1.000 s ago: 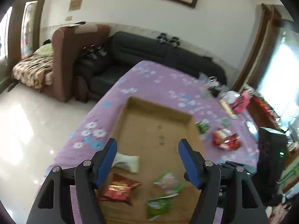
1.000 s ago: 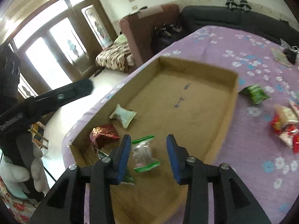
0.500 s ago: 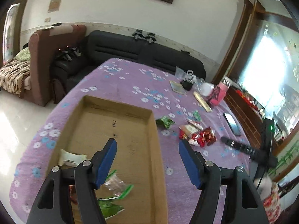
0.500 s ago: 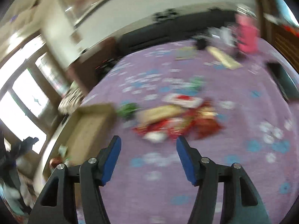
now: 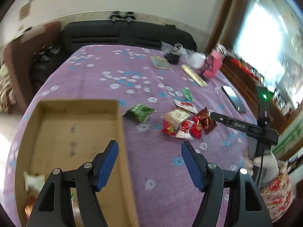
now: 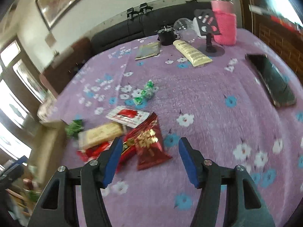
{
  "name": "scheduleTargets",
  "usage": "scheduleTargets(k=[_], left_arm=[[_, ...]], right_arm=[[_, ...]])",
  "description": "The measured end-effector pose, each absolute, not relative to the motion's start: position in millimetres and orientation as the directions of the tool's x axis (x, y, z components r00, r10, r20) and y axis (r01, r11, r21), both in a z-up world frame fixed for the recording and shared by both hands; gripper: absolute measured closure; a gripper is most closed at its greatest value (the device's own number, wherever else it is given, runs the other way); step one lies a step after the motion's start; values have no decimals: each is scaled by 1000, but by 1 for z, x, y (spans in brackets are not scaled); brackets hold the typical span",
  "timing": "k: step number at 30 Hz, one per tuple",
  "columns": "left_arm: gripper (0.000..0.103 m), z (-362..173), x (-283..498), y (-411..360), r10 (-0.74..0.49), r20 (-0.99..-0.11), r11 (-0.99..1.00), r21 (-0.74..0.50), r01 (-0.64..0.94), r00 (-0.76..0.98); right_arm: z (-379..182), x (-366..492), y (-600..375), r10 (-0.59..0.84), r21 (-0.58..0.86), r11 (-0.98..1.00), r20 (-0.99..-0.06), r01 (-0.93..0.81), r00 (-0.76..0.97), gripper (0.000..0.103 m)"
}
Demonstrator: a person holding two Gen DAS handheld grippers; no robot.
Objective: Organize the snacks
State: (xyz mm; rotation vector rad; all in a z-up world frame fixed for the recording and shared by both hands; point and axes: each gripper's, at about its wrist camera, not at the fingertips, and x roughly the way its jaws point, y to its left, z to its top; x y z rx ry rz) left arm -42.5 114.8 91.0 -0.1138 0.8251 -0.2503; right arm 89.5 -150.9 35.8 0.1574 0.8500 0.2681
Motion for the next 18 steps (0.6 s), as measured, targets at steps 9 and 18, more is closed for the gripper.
scheduleTargets(k=[9, 18], left_arm=[[31, 75, 34, 42, -263, -769, 944, -81, 319, 583], [31, 27, 82, -1, -246, -856, 870, 12, 493, 454]], right_arm=[[17, 102, -155, 317, 269, 948, -732, -172, 603, 71], [25, 97, -171, 359, 321, 930, -708, -176, 608, 75]])
